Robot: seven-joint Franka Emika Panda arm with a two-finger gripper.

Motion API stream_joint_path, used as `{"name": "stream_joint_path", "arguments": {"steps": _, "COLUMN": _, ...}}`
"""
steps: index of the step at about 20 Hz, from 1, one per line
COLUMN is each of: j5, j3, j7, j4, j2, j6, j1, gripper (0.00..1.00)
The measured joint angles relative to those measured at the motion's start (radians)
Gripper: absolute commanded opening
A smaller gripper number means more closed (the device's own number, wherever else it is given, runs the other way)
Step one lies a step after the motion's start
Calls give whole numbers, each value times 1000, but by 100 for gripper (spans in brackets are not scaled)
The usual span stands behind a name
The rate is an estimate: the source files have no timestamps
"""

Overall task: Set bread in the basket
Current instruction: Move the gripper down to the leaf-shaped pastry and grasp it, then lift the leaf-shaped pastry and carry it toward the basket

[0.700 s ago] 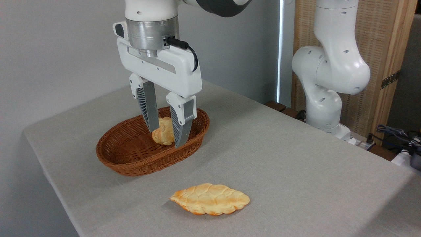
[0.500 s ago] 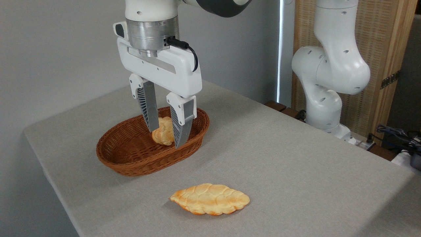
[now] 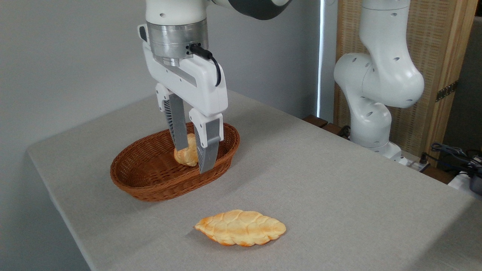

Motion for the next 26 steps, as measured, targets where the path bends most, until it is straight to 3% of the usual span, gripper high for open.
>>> {"name": "stream_joint_path", "arguments": {"steps": 4, "j5": 1, "j3": 27, "j7": 296, "j4": -61, "j2": 9, "j6": 1, "j1": 14, "gripper": 100}}
{"name": "stream_joint_path", "arguments": {"steps": 7, "j5": 34, "j3": 55, "j7": 469, "j4": -111, "j2": 19, "j6": 4, "j1": 16, "gripper": 100}}
{"name": "stream_joint_path", "arguments": {"steps": 11, "j5": 44, "j3": 79, "j7": 562, "j4": -181, "j2": 27, "j6": 80, "j1": 16, "gripper": 100}}
{"name": "stream_joint_path", "arguments": {"steps": 17, "j5": 45, "j3": 80, "j7": 603, "j4": -336, "j2": 44, "j6": 245, "j1": 18, "gripper": 100}}
{"name": "stream_joint_path", "arguments": {"steps": 21, "j5": 46, "j3": 80, "j7": 607, "j4": -355, "j2": 54, "j6": 257, "j1": 19, "gripper": 100}}
{"name": "stream_joint_path", "arguments": {"steps": 22, "j5": 46, "j3": 80, "j7": 607, "j4": -355, "j2": 55, "j6": 257, "j1": 19, "gripper": 95}}
{"name": "stream_joint_path", "arguments": {"steps": 23, "j5": 46, "j3": 80, "j7": 607, "j4": -355, "j2": 55, "j6": 257, "j1": 19, "gripper": 80}}
{"name": "stream_joint_path", "arguments": {"steps": 24, "j5": 46, "j3": 80, "j7": 607, "j4": -355, "j2": 55, "j6": 257, "j1": 19, "gripper": 57}}
{"name": "stream_joint_path", "arguments": {"steps": 25, "j5": 46, "j3": 80, "j7": 607, "j4": -355, "j2": 55, "j6": 257, "j1": 19, "gripper": 45}}
{"name": "stream_joint_path", "arguments": {"steps": 26, "j5": 46, "j3": 80, "j7": 607, "j4": -355, "j2": 55, "j6": 257, "j1": 19, "gripper": 39}}
